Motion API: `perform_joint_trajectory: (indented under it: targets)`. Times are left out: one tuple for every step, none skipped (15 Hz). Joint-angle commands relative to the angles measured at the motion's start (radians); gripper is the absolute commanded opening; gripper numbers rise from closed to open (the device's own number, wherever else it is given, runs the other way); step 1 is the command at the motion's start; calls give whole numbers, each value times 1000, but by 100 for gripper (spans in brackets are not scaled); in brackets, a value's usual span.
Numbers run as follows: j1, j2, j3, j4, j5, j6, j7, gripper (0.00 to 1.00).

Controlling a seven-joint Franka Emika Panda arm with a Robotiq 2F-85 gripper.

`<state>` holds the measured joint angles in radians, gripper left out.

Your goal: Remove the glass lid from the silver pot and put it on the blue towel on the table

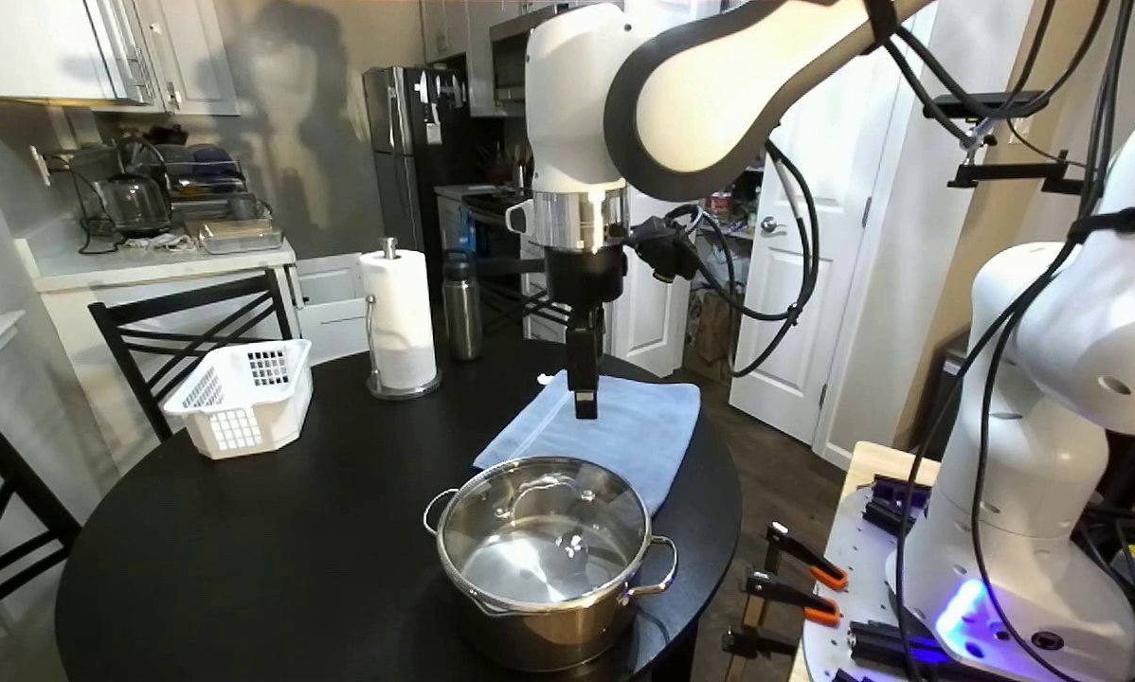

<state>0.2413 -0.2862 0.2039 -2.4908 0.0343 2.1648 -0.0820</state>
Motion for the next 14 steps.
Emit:
perform_joint_trajectory:
  targets:
    - [0, 0, 0, 2, 0, -3, 0, 100]
    - [-4, 14, 2, 5, -22, 6, -7, 100]
    - [-4, 34, 2, 12, -43, 20, -37, 100]
    - [2, 48, -7, 8, -49, 68, -96, 100]
    - [-4, 66, -5, 5, -85, 120, -116, 100]
    - [-8, 88, -8, 5, -113, 171, -148, 100]
    - [-6, 114, -16, 7, -122, 212, -199, 100]
    - [-5, 140, -20, 11, -137, 246, -235, 100]
    - [-4, 167, -24, 13, -144, 288, -277, 100]
    - [4, 197, -35, 17, -117, 327, -348, 100]
    - [7, 224, -39, 24, -91, 348, -401, 100]
    - [13, 251, -44, 28, -40, 370, -480, 100]
    - [11, 271, -41, 35, -10, 370, -533, 100]
    - [9, 290, -35, 42, 31, 366, -596, 100]
